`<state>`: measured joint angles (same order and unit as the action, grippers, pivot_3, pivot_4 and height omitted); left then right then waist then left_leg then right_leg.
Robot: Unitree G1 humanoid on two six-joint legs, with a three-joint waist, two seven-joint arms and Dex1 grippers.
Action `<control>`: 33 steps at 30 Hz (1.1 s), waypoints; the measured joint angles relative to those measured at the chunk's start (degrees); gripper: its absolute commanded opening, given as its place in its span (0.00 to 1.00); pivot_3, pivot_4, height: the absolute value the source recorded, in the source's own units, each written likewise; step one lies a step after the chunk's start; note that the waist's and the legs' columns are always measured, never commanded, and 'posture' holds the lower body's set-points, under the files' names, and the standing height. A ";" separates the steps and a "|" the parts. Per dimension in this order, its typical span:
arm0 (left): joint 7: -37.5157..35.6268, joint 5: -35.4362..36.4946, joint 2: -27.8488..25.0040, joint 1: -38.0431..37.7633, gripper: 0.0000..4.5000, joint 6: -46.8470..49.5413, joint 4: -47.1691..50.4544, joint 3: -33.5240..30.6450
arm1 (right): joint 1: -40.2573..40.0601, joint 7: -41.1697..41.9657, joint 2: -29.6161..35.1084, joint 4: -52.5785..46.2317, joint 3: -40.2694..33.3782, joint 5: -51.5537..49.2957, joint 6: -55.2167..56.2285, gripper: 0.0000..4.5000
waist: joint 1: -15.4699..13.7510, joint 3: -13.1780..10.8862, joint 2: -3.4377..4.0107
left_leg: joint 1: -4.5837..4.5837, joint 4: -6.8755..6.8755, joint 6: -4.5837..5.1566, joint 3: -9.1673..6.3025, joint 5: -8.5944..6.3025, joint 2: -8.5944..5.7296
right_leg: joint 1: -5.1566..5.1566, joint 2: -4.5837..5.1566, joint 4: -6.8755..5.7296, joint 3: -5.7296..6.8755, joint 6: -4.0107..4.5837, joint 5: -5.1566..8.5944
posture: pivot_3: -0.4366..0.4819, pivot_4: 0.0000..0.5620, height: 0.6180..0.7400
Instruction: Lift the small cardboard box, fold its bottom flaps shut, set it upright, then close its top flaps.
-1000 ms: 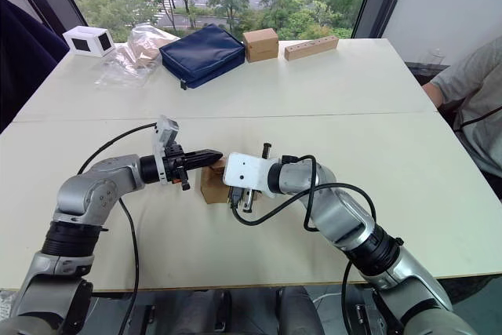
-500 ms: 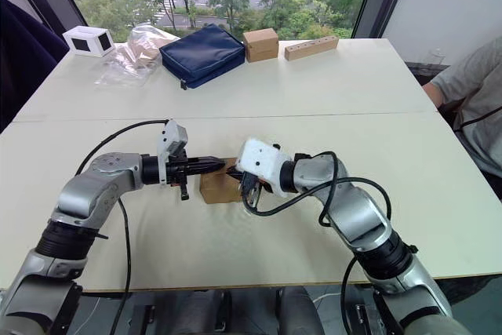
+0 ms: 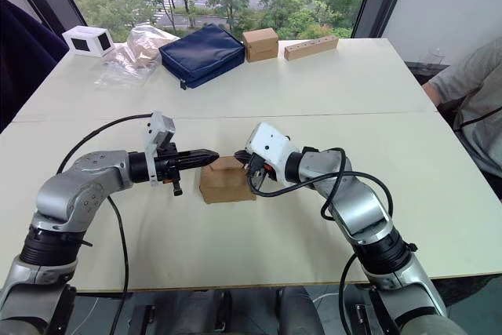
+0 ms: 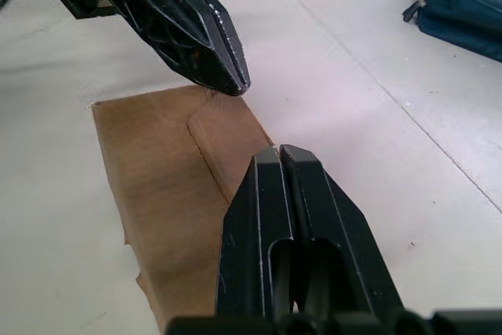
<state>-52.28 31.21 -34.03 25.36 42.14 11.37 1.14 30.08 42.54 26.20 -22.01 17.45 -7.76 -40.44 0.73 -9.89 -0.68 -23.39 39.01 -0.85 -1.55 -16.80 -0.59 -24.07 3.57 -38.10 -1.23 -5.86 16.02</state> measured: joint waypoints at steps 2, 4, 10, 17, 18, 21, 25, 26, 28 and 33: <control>-0.03 -1.04 -0.32 -0.49 0.01 -0.49 0.28 1.22 | 0.00 0.12 0.02 0.28 1.12 0.28 0.50 0.00 | 0.05 0.00 0.00 | 0.00 0.00 0.00 0.00 0.00 0.00 | 0.00 0.00 0.00 0.00 0.00 0.00 | 0.48 0.27 1.00; -0.09 -2.27 -0.64 -1.06 0.01 -1.36 0.24 2.65 | 0.00 0.28 0.29 0.44 2.35 0.82 1.11 0.00 | 0.06 0.00 0.00 | 0.00 0.00 0.00 0.00 0.00 0.01 | 0.00 -0.02 0.00 0.00 0.00 0.00 | 0.48 0.27 1.00; -1.11 -6.96 -1.30 -1.44 0.01 -7.40 -1.03 5.88 | 0.34 -0.58 0.96 2.57 5.27 4.10 2.44 0.00 | -0.01 0.01 0.01 | 0.01 0.00 0.00 0.01 0.00 0.00 | 0.01 -0.01 0.00 0.00 0.00 0.00 | 0.48 0.27 1.00; -1.30 -7.20 -0.56 -1.38 0.01 -9.01 -2.25 6.17 | 0.34 -0.59 0.96 2.59 5.81 5.21 3.17 0.00 | 0.00 0.01 0.01 | 0.02 0.00 0.00 0.00 0.00 0.00 | 0.03 -0.02 0.00 0.01 0.00 0.00 | 0.48 0.27 1.00; -1.16 -6.98 -0.36 -1.38 0.01 -8.84 -2.32 6.09 | 0.26 -0.64 0.85 2.59 5.73 5.21 3.17 0.00 | 0.01 0.01 0.01 | 0.02 0.00 0.00 0.01 0.00 0.01 | 0.03 -0.02 0.00 0.00 0.00 0.00 | 0.48 0.27 1.00; 0.00 -5.54 1.18 -1.38 0.01 -7.90 -2.80 4.43 | -0.55 -0.71 0.45 2.52 4.40 4.52 4.50 0.00 | -0.02 0.01 0.01 | 0.02 0.01 0.00 0.00 0.00 0.01 | 0.03 -0.01 0.00 0.00 0.00 0.00 | 0.48 0.27 1.00; 4.44 -0.82 4.13 -1.30 0.01 -5.86 -2.83 -3.46 | -2.14 -2.02 -4.32 1.14 -4.57 -2.37 6.06 0.00 | 0.02 -0.01 -0.01 | 0.00 0.00 0.00 -0.02 0.00 0.04 | 0.01 -0.02 -0.01 0.01 0.00 0.00 | 0.48 0.27 1.00; 5.71 0.57 4.86 -0.98 0.01 -5.34 -2.69 -5.56 | -2.09 -2.54 -5.74 0.20 -7.64 -4.78 6.07 0.00 | 0.02 -0.01 -0.01 | -0.01 0.00 0.00 -0.02 0.00 0.05 | 0.00 -0.01 0.00 0.00 0.00 0.00 | 0.48 0.27 1.00; 7.16 3.49 4.25 -0.79 0.01 -3.54 -1.40 -9.32 | -1.56 -3.39 -7.33 -1.69 -13.55 -10.07 5.33 0.00 | 0.05 -0.01 -0.01 | 0.00 0.00 0.00 -0.03 0.00 0.05 | 0.00 -0.01 -0.01 0.01 0.00 0.00 | 0.48 0.27 1.00; 5.37 8.32 -6.72 -7.37 0.01 6.27 2.12 -14.57 | -7.67 -1.77 -1.80 -5.72 -25.20 -21.53 -1.28 0.00 | 0.10 0.00 0.02 | 0.03 -0.12 0.02 -0.01 -0.01 0.02 | 0.02 0.04 0.05 -0.01 0.00 0.00 | 0.48 0.27 1.00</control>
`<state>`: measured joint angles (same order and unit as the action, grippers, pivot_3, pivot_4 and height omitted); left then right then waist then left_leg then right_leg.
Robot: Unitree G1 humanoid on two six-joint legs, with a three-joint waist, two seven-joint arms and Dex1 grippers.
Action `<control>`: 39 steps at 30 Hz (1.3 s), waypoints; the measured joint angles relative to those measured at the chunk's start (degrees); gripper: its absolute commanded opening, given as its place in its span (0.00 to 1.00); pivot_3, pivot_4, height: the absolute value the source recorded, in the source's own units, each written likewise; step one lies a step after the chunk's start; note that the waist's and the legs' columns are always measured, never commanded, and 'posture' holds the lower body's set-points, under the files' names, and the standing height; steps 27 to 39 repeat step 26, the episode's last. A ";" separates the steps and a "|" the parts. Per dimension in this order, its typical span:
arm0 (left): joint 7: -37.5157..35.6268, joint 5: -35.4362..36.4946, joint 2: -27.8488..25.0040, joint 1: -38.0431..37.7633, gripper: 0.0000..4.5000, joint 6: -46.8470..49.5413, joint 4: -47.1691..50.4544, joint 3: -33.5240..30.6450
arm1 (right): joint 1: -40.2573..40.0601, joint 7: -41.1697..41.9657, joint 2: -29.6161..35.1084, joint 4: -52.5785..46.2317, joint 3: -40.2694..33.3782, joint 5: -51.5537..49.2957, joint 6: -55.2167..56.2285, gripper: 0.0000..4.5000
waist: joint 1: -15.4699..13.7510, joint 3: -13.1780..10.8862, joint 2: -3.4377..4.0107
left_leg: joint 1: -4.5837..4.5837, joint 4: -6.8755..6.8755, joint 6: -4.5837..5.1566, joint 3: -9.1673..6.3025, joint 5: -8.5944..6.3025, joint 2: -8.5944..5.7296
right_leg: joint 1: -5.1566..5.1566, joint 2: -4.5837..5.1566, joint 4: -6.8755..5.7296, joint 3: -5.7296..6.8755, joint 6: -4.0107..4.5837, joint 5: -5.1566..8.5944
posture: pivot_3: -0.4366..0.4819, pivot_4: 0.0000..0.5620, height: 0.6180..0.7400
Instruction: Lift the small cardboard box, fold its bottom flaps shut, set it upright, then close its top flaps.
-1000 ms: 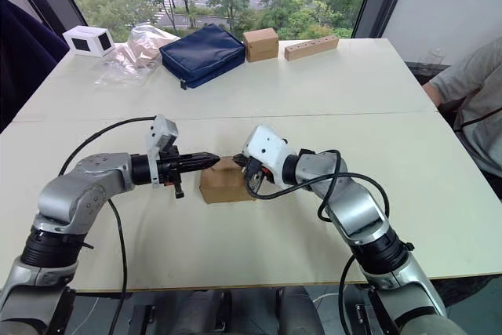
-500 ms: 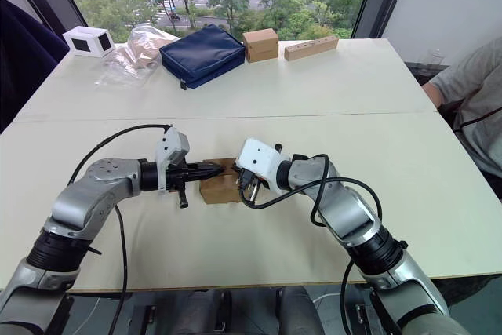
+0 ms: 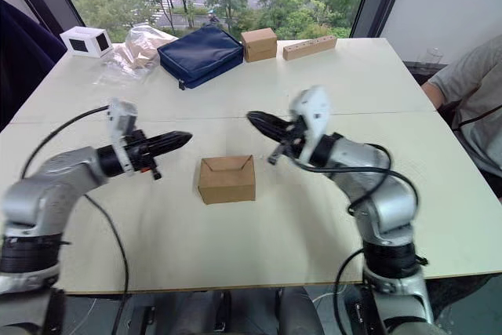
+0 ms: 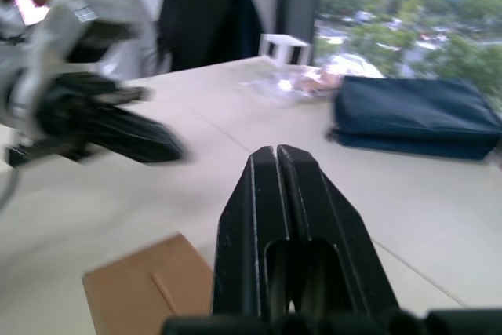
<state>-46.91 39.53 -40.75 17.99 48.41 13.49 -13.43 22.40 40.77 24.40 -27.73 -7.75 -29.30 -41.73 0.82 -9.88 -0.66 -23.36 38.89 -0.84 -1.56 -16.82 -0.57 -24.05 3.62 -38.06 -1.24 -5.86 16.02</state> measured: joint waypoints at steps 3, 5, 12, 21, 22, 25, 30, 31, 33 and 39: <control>-1.53 1.87 -3.76 -8.58 0.01 2.82 3.30 -2.64 | -7.75 0.90 3.97 -1.26 -1.42 -1.91 -1.96 0.00 | -0.01 -0.01 0.01 | 0.00 -0.01 0.00 0.00 0.00 0.03 | 0.00 0.07 0.02 -0.07 0.01 0.01 | 0.48 0.27 1.00; -3.05 1.65 -5.70 -13.52 0.01 1.90 5.46 -3.88 | -11.93 1.71 6.03 -1.27 -1.54 -2.19 -2.34 0.00 | -0.11 -0.01 0.01 | 0.00 0.00 -0.01 0.01 0.00 0.06 | 0.02 0.10 0.03 -0.09 0.02 0.01 | 0.48 0.27 1.00; -4.51 0.72 -6.58 -23.90 0.01 -1.54 10.17 -6.23 | -19.60 4.97 10.87 -1.41 -1.38 -4.23 -3.02 0.00 | -0.10 -0.01 0.02 | 0.08 -0.02 -0.01 0.01 0.00 0.10 | 0.15 0.14 0.14 -0.09 0.04 0.02 | 0.48 0.27 1.00; -1.37 1.24 -3.63 -27.27 0.01 -1.70 12.59 -6.97 | -18.15 7.93 15.30 1.54 -0.70 -5.46 -3.09 0.00 | -0.25 0.00 0.02 | 0.09 -0.02 -0.01 -0.01 0.00 0.11 | 0.25 0.15 0.26 -0.06 0.04 0.02 | 0.48 0.27 1.00; -1.37 1.23 -3.60 -27.26 0.01 -1.74 12.55 -6.97 | -17.69 8.20 15.62 1.71 -0.40 -5.53 -3.23 0.00 | -0.22 -0.01 0.03 | 0.09 -0.02 -0.01 -0.01 0.00 0.11 | 0.25 0.15 0.26 -0.05 0.03 0.02 | 0.48 0.27 1.00; -1.37 1.23 -3.48 -27.23 0.01 -1.79 12.46 -6.94 | -17.60 9.28 16.65 1.99 0.42 -5.83 -3.42 0.00 | -0.23 -0.01 0.03 | 0.09 -0.03 -0.01 -0.02 0.00 0.11 | 0.25 0.15 0.27 -0.05 0.04 0.02 | 0.48 0.27 1.00; -1.39 1.20 -3.36 -27.18 0.01 -1.95 12.28 -6.80 | -17.65 9.97 17.09 2.22 0.58 -5.86 -3.41 0.00 | -0.25 0.00 0.03 | 0.09 -0.03 -0.01 -0.02 -0.01 0.11 | 0.27 0.15 0.30 -0.05 0.04 0.02 | 0.48 0.27 1.00; -1.39 1.20 -3.36 -27.18 0.01 -1.95 12.28 -6.80 | -17.65 9.97 17.09 2.22 0.58 -5.86 -3.41 0.00 | -0.25 0.00 0.03 | 0.09 -0.03 -0.01 -0.02 -0.01 0.11 | 0.27 0.15 0.30 -0.05 0.04 0.02 | 0.48 0.27 1.00; -1.39 1.20 -3.36 -27.18 0.01 -1.95 12.28 -6.80 | -17.65 9.97 17.09 2.22 0.58 -5.86 -3.41 0.00 | -0.25 0.00 0.03 | 0.09 -0.03 -0.01 -0.02 -0.01 0.11 | 0.27 0.15 0.30 -0.05 0.04 0.02 | 0.48 0.27 1.00; -1.39 1.20 -3.36 -27.18 0.01 -1.95 12.28 -6.80 | -17.65 9.97 17.09 2.22 0.58 -5.86 -3.41 0.00 | -0.25 0.00 0.03 | 0.09 -0.03 -0.01 -0.02 -0.01 0.11 | 0.27 0.15 0.30 -0.05 0.04 0.02 | 0.48 0.27 1.00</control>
